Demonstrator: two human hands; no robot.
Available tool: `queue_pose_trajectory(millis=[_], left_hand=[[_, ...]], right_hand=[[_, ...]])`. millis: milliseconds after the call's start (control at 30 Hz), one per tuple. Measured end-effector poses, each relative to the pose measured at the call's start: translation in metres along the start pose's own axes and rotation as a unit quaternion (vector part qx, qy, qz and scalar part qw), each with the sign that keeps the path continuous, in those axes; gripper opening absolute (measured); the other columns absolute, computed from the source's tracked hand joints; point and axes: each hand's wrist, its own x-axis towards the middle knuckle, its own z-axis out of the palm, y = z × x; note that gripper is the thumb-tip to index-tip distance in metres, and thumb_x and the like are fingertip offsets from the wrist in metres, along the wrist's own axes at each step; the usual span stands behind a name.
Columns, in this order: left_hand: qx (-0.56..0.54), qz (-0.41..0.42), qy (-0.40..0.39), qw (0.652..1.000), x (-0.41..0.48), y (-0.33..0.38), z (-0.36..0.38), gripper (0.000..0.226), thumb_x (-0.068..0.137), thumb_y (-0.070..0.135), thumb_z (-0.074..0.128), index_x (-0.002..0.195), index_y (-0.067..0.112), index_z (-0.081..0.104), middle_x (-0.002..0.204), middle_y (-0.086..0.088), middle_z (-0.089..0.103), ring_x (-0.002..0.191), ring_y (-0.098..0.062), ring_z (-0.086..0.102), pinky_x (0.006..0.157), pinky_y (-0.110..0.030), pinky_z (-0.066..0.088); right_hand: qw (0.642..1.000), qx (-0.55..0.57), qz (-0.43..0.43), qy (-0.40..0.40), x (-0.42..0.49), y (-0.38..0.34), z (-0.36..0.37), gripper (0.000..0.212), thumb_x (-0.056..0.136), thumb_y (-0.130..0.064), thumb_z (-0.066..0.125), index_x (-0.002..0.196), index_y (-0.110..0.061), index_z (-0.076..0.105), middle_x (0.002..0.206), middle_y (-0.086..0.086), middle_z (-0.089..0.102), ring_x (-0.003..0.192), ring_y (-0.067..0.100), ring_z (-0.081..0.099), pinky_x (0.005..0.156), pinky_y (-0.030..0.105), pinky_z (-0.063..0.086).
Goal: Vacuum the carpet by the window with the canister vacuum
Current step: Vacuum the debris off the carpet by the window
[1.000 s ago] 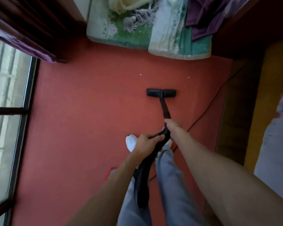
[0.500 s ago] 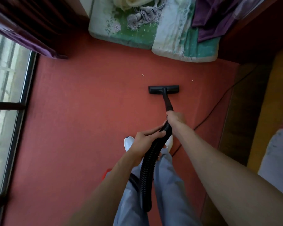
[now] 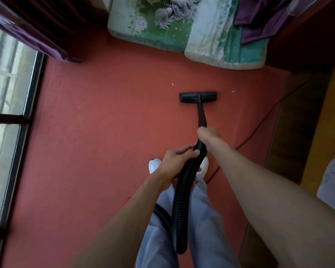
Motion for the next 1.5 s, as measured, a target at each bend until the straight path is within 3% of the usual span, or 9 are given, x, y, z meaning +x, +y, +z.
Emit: queue_pose_trajectory(millis=[167, 300, 467, 667, 800, 967, 1100, 1267, 1500], left_hand=[[0.009, -0.021, -0.041, 0.999, -0.017, 0.002, -0.008, 0.042, 0.091, 0.033, 0.069, 0.125, 0.011, 0.058, 0.080, -0.009, 0.074, 0.072, -0.028, 0.072, 0.058, -0.034, 0.056], [-0.009, -0.042, -0.043, 0.998, -0.016, -0.010, -0.012, 0.058, 0.083, 0.036, 0.077, 0.127, 0.008, 0.052, 0.115, -0.032, 0.065, 0.106, -0.053, 0.064, 0.086, -0.066, 0.053], [-0.035, -0.014, -0.012, 0.999, -0.004, -0.013, -0.015, 0.044, 0.087, 0.031, 0.074, 0.125, 0.015, 0.059, 0.104, -0.017, 0.073, 0.090, -0.034, 0.070, 0.094, -0.059, 0.052], [-0.048, -0.002, -0.003, 0.999, -0.015, 0.002, -0.024, 0.051, 0.087, 0.040, 0.073, 0.124, 0.007, 0.060, 0.093, -0.007, 0.073, 0.074, -0.021, 0.070, 0.069, -0.034, 0.053], [-0.044, -0.021, -0.038, 0.998, -0.029, 0.000, -0.041, 0.052, 0.087, 0.033, 0.074, 0.122, 0.000, 0.056, 0.080, -0.006, 0.072, 0.071, -0.025, 0.071, 0.062, -0.033, 0.057], [-0.037, -0.015, 0.014, 0.999, -0.024, -0.010, -0.054, 0.040, 0.085, 0.030, 0.077, 0.114, 0.006, 0.062, 0.078, -0.002, 0.069, 0.071, -0.018, 0.067, 0.066, -0.033, 0.057], [-0.096, 0.009, 0.021, 0.995, -0.007, -0.015, -0.060, 0.043, 0.088, 0.025, 0.074, 0.123, 0.005, 0.063, 0.092, -0.006, 0.071, 0.078, -0.015, 0.067, 0.069, -0.029, 0.055], [-0.146, 0.060, 0.039, 0.987, 0.021, -0.005, -0.061, 0.037, 0.090, 0.034, 0.071, 0.118, 0.011, 0.064, 0.108, -0.014, 0.067, 0.098, -0.027, 0.064, 0.077, -0.036, 0.056], [-0.099, 0.048, -0.017, 0.994, 0.023, -0.006, -0.066, 0.034, 0.083, 0.044, 0.073, 0.098, 0.014, 0.066, 0.103, -0.019, 0.067, 0.088, -0.032, 0.064, 0.081, -0.043, 0.051]], right_hand=[[0.999, -0.026, 0.019, -0.032, -0.018, 0.011, -0.001, 0.035, 0.087, -0.017, 0.052, 0.119, -0.004, 0.062, 0.098, 0.010, 0.066, 0.079, 0.027, 0.063, 0.058, 0.028, 0.045], [0.997, -0.049, 0.012, -0.050, -0.023, 0.018, 0.007, 0.032, 0.091, -0.015, 0.051, 0.119, -0.003, 0.059, 0.094, 0.008, 0.061, 0.084, 0.027, 0.061, 0.068, 0.031, 0.047], [0.998, -0.046, -0.025, -0.038, 0.000, 0.000, 0.014, 0.038, 0.084, -0.019, 0.050, 0.116, -0.003, 0.061, 0.108, 0.015, 0.070, 0.096, 0.035, 0.068, 0.087, 0.046, 0.057], [0.998, 0.006, -0.061, -0.026, 0.004, -0.015, 0.017, 0.029, 0.071, -0.024, 0.052, 0.091, -0.005, 0.064, 0.086, 0.018, 0.073, 0.078, 0.038, 0.072, 0.074, 0.055, 0.060], [0.998, 0.008, -0.044, -0.039, -0.022, -0.007, 0.029, 0.030, 0.073, -0.023, 0.052, 0.093, -0.005, 0.064, 0.091, 0.020, 0.073, 0.084, 0.039, 0.071, 0.079, 0.054, 0.059], [0.997, -0.005, -0.019, -0.079, -0.012, 0.002, 0.057, 0.026, 0.074, -0.025, 0.053, 0.092, -0.008, 0.063, 0.093, 0.016, 0.072, 0.083, 0.035, 0.071, 0.079, 0.051, 0.060], [0.996, -0.003, -0.049, -0.079, 0.025, -0.014, 0.071, 0.038, 0.077, -0.032, 0.062, 0.103, -0.006, 0.066, 0.096, 0.016, 0.072, 0.083, 0.035, 0.070, 0.077, 0.046, 0.060], [0.993, 0.043, -0.082, -0.075, 0.035, -0.056, 0.072, 0.030, 0.082, -0.031, 0.069, 0.095, -0.004, 0.066, 0.091, 0.020, 0.071, 0.071, 0.031, 0.067, 0.076, 0.048, 0.059], [0.990, 0.128, -0.055, -0.034, 0.000, -0.045, 0.048, 0.038, 0.068, -0.024, 0.062, 0.098, -0.001, 0.068, 0.085, 0.019, 0.069, 0.067, 0.030, 0.063, 0.063, 0.042, 0.053]])
